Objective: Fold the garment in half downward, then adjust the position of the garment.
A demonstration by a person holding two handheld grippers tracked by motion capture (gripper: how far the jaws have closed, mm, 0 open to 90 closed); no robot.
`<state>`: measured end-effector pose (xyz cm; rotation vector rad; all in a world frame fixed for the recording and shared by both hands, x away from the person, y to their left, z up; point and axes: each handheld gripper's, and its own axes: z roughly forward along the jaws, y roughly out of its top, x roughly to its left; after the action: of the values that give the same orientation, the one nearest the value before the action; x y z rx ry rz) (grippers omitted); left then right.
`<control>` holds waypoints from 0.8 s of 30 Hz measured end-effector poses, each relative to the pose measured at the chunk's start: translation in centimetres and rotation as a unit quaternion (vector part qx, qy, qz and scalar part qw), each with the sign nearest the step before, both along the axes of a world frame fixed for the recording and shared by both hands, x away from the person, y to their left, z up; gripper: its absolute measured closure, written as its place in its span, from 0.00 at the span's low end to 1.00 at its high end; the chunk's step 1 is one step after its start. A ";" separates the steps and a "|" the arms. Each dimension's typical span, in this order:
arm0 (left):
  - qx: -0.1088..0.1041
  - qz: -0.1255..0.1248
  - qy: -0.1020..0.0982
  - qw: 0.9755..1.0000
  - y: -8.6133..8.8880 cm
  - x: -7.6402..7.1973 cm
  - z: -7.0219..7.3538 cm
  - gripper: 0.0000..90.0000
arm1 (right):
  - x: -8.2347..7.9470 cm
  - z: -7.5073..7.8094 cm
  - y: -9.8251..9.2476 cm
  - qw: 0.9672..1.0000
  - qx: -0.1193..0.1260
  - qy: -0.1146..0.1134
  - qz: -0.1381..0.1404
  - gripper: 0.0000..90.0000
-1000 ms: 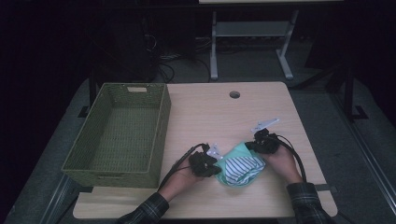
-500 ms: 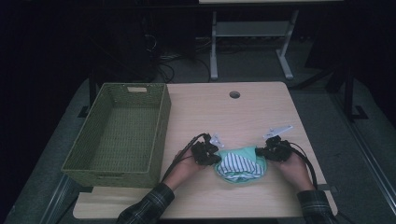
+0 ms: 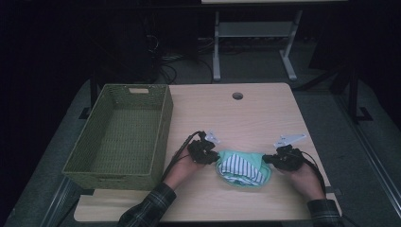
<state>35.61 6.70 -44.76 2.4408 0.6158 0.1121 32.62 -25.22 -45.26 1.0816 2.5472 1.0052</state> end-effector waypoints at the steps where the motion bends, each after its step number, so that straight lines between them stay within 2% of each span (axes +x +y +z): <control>1: 0.001 0.005 0.004 1.000 0.4 -0.2 0.0 0.78 | 0.1 0.3 -0.1 1.000 0.001 -0.007 -0.003 1.00; 6: 0.000 0.021 0.006 1.000 1.7 -1.1 0.1 0.59 | 1.1 1.1 -0.4 1.000 0.019 -0.018 -0.012 1.00; 8: 0.000 0.026 0.007 1.000 2.0 -1.4 0.0 0.52 | 1.8 1.2 -0.1 1.000 0.014 -0.020 -0.012 0.99; 11: -0.004 0.031 0.013 0.999 2.4 -1.6 -0.1 0.44 | 2.6 1.1 0.2 0.999 0.023 -0.024 -0.013 1.00; 15: -0.007 0.031 0.015 0.999 2.4 -1.6 -0.1 0.38 | 3.2 0.2 0.4 1.000 0.011 -0.012 -0.008 1.00; 17: -0.006 0.031 0.017 0.999 2.4 -1.6 -0.1 0.35 | 3.3 -0.1 0.3 1.000 0.013 -0.007 -0.006 1.00; 24: -0.004 0.027 0.020 0.999 2.4 -1.6 -0.3 0.31 | 2.6 -0.3 -0.1 1.000 0.011 0.005 0.013 0.99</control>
<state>34.02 9.06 -45.02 2.4239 0.7002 0.0819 35.24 -25.29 -45.61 1.0636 2.5699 1.0391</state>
